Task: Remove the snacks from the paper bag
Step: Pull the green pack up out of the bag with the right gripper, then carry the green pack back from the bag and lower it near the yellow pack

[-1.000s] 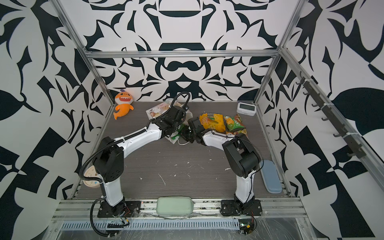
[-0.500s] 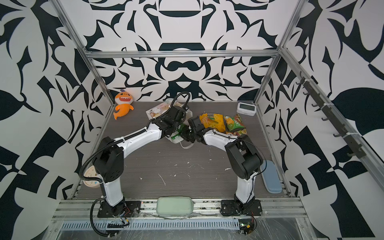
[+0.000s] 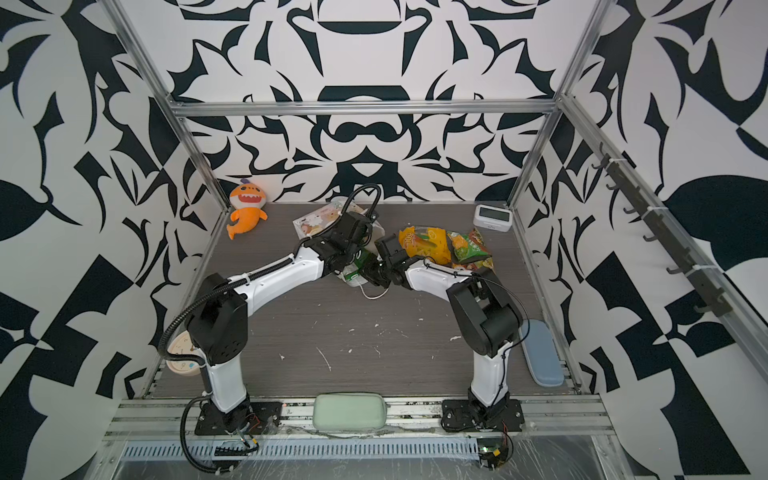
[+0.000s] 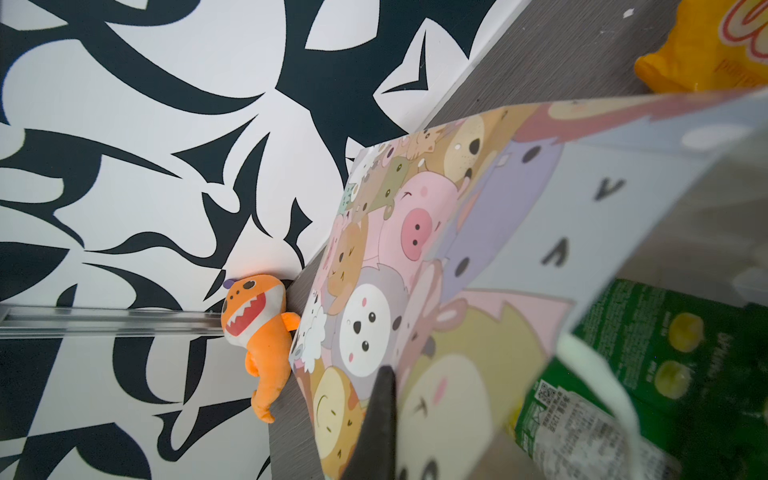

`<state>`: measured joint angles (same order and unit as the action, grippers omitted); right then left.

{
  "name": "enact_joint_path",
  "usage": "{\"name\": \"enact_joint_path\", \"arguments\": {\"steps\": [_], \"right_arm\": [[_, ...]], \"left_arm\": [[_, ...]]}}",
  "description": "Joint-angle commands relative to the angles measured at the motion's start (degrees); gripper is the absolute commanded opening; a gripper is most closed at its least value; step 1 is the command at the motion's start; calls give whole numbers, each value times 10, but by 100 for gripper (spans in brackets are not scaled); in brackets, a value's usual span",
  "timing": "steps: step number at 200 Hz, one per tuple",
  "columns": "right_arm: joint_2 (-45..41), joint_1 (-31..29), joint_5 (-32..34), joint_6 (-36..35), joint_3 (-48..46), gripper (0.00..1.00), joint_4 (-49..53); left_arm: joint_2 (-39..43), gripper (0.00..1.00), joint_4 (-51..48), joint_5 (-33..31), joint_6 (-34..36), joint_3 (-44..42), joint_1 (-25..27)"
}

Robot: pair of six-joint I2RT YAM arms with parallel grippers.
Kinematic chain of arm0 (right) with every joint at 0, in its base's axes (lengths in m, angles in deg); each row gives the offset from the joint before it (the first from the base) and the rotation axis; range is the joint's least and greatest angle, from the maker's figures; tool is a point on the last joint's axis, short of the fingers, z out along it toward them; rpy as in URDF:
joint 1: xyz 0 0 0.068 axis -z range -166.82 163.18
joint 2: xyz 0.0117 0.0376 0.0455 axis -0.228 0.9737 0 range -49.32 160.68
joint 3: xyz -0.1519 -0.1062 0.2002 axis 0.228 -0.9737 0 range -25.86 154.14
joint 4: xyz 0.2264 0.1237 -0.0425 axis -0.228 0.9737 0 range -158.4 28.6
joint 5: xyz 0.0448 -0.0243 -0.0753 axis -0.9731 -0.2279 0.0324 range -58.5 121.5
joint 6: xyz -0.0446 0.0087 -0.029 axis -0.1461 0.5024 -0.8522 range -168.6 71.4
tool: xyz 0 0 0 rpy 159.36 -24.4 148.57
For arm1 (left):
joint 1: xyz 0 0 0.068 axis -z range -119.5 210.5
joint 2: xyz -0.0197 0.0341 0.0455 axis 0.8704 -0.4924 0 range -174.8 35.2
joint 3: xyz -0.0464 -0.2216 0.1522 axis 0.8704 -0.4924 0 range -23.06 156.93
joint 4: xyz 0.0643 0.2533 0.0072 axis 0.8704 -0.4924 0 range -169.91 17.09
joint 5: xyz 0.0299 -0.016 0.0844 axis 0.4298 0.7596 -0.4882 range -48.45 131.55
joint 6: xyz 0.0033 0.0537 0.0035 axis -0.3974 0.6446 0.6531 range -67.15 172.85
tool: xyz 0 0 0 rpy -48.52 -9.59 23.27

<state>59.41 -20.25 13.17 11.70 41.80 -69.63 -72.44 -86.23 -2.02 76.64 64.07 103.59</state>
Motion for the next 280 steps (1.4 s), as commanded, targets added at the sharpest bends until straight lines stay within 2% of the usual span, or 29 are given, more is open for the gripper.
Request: {"name": "enact_joint_path", "arguments": {"steps": [1, 45, 67, 85, 106, 191, 226, 280], "right_arm": [[8, -2, 34, 13, 18, 25, -66], [27, -2, 71, 26, 27, 25, -109], [26, -2, 96, 38, 12, 20, -145], [22, -2, 101, 41, 5, 7, -166], [13, -2, 90, 27, 19, 0, -155], [-121, 5, 34, -45, -43, 0, -121], [-203, 18, 33, -83, -68, 0, -62], [-315, 76, 35, -131, -112, 0, 65]], "left_arm": [[8, 5, 22, 0, -7, 8, 6], [8, 5, 29, 2, -3, 7, 6], [5, 5, 30, 1, -3, 8, 6], [4, 5, 31, 0, -3, 7, 6], [4, 5, 30, 0, -3, 5, 6], [-1, 5, 10, -9, -25, 13, -10], [4, 5, 9, -11, -25, 8, -12], [8, 5, 15, -7, -20, 1, -14]]}}
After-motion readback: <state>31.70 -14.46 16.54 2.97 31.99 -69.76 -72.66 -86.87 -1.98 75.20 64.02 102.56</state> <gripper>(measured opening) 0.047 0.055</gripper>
